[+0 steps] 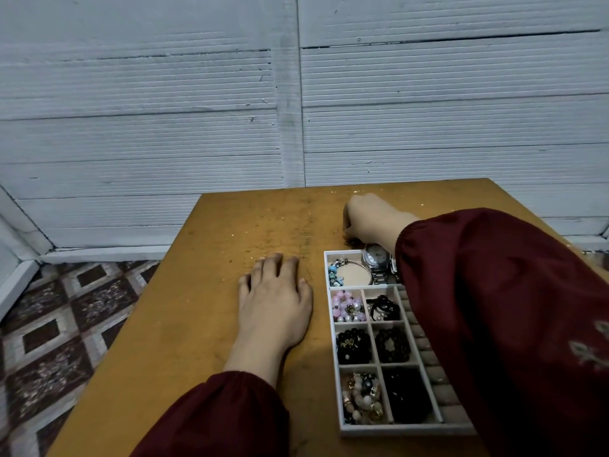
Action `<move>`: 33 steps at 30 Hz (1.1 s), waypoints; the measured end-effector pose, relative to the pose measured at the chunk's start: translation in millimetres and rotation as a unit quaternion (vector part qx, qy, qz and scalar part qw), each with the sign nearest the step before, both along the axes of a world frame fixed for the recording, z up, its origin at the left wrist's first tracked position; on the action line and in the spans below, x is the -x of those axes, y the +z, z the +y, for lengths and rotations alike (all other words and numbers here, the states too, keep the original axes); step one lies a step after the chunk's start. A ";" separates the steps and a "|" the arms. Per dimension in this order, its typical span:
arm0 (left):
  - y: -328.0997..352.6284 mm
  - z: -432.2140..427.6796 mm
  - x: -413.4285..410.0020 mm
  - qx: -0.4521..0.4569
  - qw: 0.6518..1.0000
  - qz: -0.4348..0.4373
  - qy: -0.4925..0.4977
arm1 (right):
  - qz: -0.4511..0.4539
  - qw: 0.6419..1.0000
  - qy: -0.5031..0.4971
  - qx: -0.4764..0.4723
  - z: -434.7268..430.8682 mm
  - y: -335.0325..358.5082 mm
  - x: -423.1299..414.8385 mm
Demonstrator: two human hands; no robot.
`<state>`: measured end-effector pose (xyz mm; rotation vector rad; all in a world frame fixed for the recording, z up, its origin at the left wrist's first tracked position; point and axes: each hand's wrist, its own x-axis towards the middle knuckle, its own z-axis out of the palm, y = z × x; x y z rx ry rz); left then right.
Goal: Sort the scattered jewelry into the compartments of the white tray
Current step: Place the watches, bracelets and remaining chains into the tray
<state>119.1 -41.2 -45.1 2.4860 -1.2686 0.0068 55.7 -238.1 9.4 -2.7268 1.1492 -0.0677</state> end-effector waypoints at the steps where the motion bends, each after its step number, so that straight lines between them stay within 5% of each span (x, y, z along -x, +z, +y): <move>1: 0.1 0.0 0.1 0.000 1.000 0.000 0.000 | -0.001 1.000 0.001 -0.004 -0.2 0.3 0.0; 11: 0.2 1.5 0.5 0.001 1.000 0.002 -0.003 | -0.167 0.983 -0.009 -0.073 5.9 33.5 19.7; 18: 0.9 3.3 2.1 -0.006 1.000 -0.004 -0.006 | -0.347 0.928 -0.035 -0.132 16.2 67.0 35.7; 33: 7.4 12.1 6.9 -0.043 0.999 0.014 -0.020 | -0.515 0.837 0.010 -0.184 46.0 137.2 57.9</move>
